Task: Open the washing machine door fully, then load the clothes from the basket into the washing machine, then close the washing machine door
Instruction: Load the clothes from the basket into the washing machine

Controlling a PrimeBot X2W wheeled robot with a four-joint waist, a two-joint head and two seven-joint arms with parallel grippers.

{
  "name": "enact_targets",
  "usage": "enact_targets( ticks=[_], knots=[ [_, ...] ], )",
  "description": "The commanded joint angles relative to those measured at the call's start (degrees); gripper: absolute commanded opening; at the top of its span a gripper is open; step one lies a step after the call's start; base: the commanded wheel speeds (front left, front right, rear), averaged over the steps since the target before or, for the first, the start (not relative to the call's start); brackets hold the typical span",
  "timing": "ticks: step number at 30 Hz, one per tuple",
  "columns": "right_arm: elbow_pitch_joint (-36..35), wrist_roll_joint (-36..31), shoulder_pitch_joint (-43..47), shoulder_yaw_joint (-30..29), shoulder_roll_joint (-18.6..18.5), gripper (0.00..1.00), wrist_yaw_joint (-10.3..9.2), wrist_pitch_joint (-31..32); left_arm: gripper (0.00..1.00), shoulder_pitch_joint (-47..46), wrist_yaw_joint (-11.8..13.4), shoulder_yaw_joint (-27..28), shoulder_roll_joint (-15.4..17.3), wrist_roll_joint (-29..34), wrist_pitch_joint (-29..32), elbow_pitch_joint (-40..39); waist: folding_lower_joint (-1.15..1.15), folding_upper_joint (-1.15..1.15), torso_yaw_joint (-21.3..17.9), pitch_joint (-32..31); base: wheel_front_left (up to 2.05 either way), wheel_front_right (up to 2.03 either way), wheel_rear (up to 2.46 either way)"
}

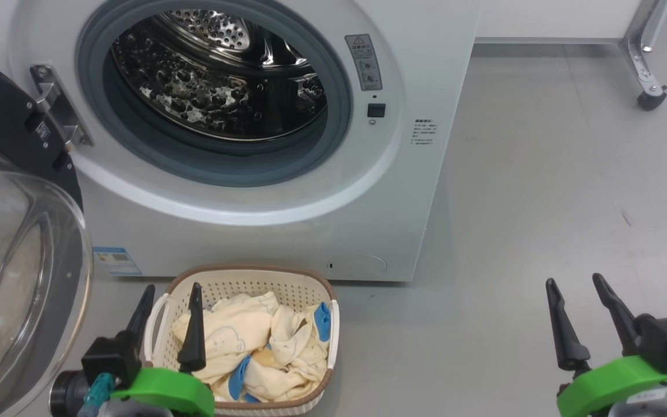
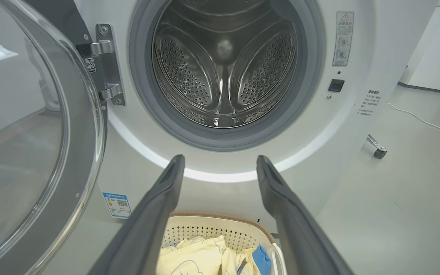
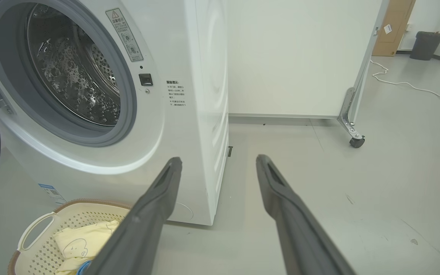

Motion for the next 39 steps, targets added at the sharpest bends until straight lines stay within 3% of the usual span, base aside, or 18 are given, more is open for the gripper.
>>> enact_targets(
  ticks=[1,18,23,30,34,39],
  knots=[
    [-2.0,-0.1,-2.6,1.1,-0.8,1.0,0.01,-0.2,1.0,-2.2,0.0,1.7,0.8,-0.4,-0.5,-1.6,0.0,0.0,0.1,-0.1,0.0,0.0,0.0],
    [-2.3,0.0,-3.4,1.7,-1.4,1.0,0.01,-0.1,1.0,-2.8,0.6,0.6,1.0,-0.4,0.1,-0.7,0.0,0.0,0.2,1.6,0.0,0.0,0.0],
    [-3.0,0.4,-4.5,2.3,-2.0,1.0,0.01,-0.1,1.0,-5.6,-0.6,-0.7,0.7,-0.5,1.2,2.0,0.0,0.0,-0.3,4.6,0.0,0.0,0.0],
    [-3.4,1.3,-7.3,3.6,-3.1,1.0,0.01,-0.7,1.0,-13.7,-4.7,-2.5,-0.4,-2.0,4.3,13.8,0.0,0.0,-2.2,10.9,0.0,0.0,0.0],
    [-3.2,2.4,-10.5,4.9,-4.2,1.0,0.01,-1.5,1.0,-20.6,-7.9,-2.1,-1.2,-4.5,6.7,25.7,0.0,0.0,-4.3,16.3,0.0,0.0,0.0],
    [-2.8,3.5,-14.0,6.1,-5.3,1.0,0.01,-2.6,1.0,-27.2,-10.0,-0.9,-1.5,-7.2,9.1,36.2,0.0,0.0,-6.8,22.3,0.0,0.0,0.0]
  ],
)
